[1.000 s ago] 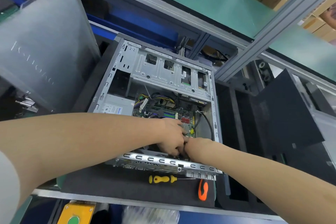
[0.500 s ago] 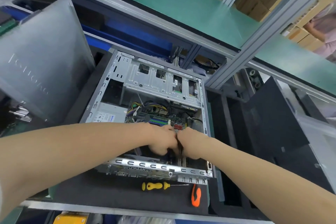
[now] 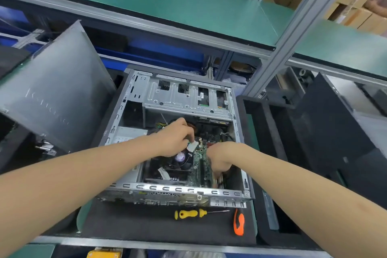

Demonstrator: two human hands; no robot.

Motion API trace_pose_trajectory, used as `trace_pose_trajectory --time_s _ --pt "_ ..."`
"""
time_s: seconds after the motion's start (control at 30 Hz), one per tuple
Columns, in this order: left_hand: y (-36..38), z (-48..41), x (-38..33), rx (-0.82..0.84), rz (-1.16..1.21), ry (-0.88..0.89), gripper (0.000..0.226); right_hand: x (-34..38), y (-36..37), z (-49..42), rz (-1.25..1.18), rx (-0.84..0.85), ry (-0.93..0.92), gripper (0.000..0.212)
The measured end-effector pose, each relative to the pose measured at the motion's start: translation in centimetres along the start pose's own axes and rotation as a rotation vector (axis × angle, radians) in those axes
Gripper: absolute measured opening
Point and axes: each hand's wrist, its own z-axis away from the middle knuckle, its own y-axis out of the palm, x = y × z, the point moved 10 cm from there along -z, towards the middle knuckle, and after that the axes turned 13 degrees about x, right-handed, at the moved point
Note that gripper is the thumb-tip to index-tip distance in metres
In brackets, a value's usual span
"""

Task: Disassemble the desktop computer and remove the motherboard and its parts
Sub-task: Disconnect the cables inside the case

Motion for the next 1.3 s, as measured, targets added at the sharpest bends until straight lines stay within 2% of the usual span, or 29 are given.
trace_pose_trajectory --time_s 0.07,0.13,0.23,0.33,0.4,0.47,0.5,0.6,0.67,0.7,0.8,0.87,1.03,1.1,1.17,1.3 --pt "-0.2 0.3 0.1 -0.033 -0.033 -0.016 0.016 -0.5 -0.7 0.2 -0.037 -0.032 -0.01 0.027" --pt "-0.2 0.5 -0.3 -0.015 -0.087 -0.021 0.02 -1.6 -1.8 0.1 -0.167 -0.13 -0.002 0.029" --pt "0.8 0.8 -0.3 0.137 -0.241 -0.053 0.053 -2.9 -3.1 0.2 -0.389 -0.259 -0.009 0.037" --pt "2.1 1.7 0.4 0.362 -0.503 -0.11 0.075 -3.0 -3.5 -0.2 -0.631 -0.319 -0.171 0.051" --pt "2.1 2.1 0.8 0.416 -0.667 -0.137 0.066 -3.2 -3.1 -0.7 -0.846 -0.315 -0.255 0.041" --pt "1.2 2.1 0.6 0.357 -0.713 -0.11 0.038 -4.0 -3.0 -0.9 -0.932 -0.349 -0.229 0.028" --pt "0.6 2.1 0.4 0.314 -0.702 -0.086 0.032 -4.4 -3.1 -1.0 -0.95 -0.375 -0.203 0.027" --pt "-2.5 2.2 0.7 0.153 -0.519 -0.08 0.044 -5.1 -3.2 -1.8 -1.052 -0.421 -0.173 0.038" --pt "-5.2 2.3 1.9 0.038 -0.417 -0.114 0.039 -5.1 -3.0 -2.4 -1.149 -0.412 -0.194 0.039" --pt "-6.2 2.3 2.7 0.015 -0.381 -0.139 0.03 -5.1 -2.9 -2.7 -1.165 -0.409 -0.199 0.037" --pt "-7.4 2.5 4.7 0.025 -0.318 -0.202 0.034 -4.8 -3.1 -3.6 -1.123 -0.422 -0.206 0.032" --pt "-7.9 2.9 5.2 -0.02 -0.183 -0.163 0.032 -4.0 -3.6 -3.7 -1.087 -0.43 -0.255 0.032" --pt "-9.3 4.5 5.3 -0.196 0.345 0.02 0.034 -2.3 -5.2 -3.4 -0.972 -0.514 -0.296 0.035" --pt "-10.5 5.2 5.0 -0.303 0.481 0.103 0.035 -2.2 -5.6 -3.6 -0.96 -0.546 -0.263 0.038" --pt "-11.6 5.7 5.3 -0.391 0.533 0.093 0.033 -2.4 -5.6 -3.9 -0.933 -0.574 -0.188 0.037" --pt "-10.4 5.3 6.9 -0.342 0.51 -0.067 0.034 -3.3 -5.4 -4.1 -0.82 -0.625 0.006 0.027"
